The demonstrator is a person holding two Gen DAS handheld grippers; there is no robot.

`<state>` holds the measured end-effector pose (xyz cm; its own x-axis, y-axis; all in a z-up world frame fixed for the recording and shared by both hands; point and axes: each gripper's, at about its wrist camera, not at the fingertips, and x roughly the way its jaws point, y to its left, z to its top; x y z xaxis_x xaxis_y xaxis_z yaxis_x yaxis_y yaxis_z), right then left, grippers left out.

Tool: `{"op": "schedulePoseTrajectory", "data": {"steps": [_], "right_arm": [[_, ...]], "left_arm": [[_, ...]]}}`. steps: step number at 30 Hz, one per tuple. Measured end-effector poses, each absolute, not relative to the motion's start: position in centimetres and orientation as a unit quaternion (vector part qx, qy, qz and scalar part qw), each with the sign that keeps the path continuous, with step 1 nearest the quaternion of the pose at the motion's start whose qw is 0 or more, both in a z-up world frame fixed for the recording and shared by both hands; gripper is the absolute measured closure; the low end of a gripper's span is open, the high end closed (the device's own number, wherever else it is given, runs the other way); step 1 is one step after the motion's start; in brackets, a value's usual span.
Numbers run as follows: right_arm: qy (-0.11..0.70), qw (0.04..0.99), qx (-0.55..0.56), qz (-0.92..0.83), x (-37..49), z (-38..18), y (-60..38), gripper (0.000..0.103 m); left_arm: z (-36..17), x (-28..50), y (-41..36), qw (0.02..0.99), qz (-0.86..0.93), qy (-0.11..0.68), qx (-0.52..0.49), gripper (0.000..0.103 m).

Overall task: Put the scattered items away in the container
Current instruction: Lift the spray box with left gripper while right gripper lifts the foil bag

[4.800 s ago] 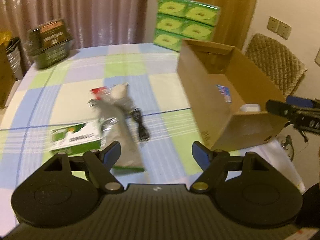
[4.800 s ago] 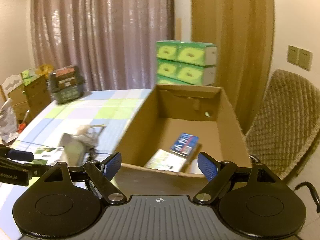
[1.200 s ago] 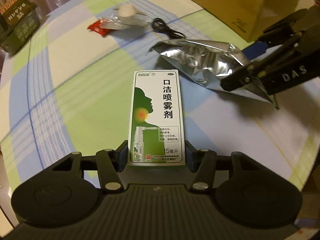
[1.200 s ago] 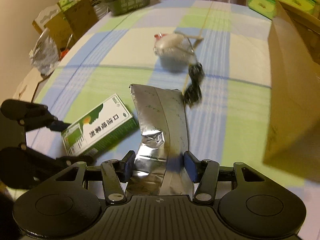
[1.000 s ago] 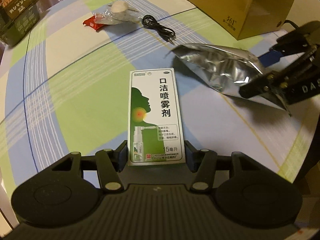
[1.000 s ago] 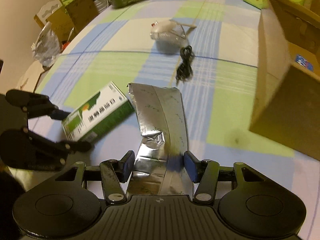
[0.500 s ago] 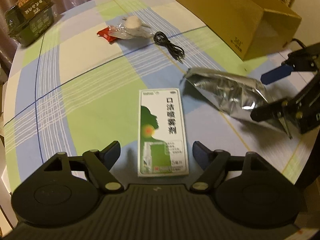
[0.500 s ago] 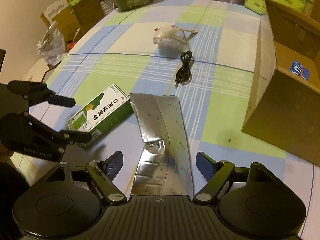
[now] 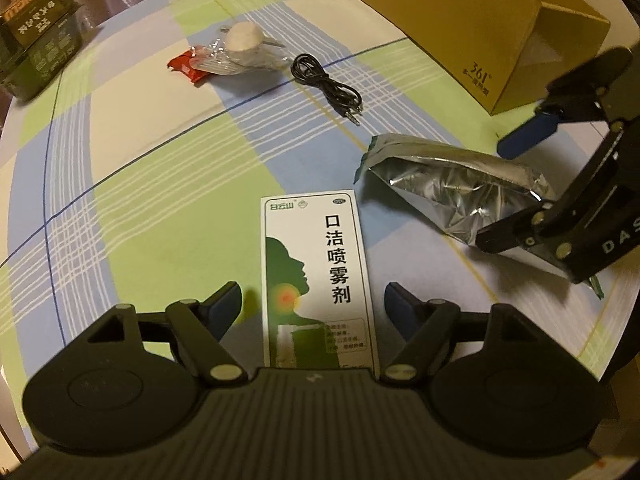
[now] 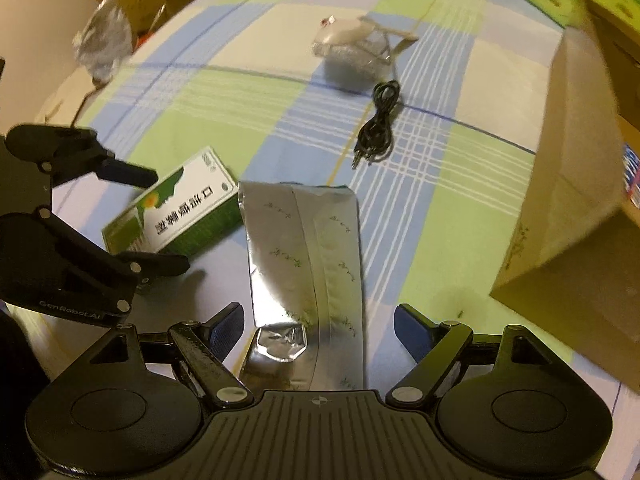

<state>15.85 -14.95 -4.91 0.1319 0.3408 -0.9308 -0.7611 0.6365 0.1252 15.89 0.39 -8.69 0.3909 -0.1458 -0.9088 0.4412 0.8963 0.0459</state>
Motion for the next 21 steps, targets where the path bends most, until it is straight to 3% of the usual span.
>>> {"op": "schedulePoseTrajectory", "data": {"steps": [12,14,17,21], "right_arm": [[0.547,0.692,-0.257,0.394,15.6,-6.9,-13.2,0.024],[0.545,0.696,-0.256,0.392,15.6,-6.8,-13.2,0.030],[0.536,0.701,-0.263,0.389,15.6,-6.5,-13.1,0.047],[0.531,0.703,-0.270,0.388,15.4,-6.3,-13.2,0.053]], "left_arm": [[-9.6,16.1,-0.1,0.816,-0.183,0.527,0.151,0.031],[-9.7,16.1,0.0,0.816,-0.182,0.529,0.148,0.031],[-9.7,16.2,0.0,0.815,-0.182,0.529,0.148,0.033],[-9.6,16.1,0.1,0.817,-0.185,0.530,0.131,0.048]]}}
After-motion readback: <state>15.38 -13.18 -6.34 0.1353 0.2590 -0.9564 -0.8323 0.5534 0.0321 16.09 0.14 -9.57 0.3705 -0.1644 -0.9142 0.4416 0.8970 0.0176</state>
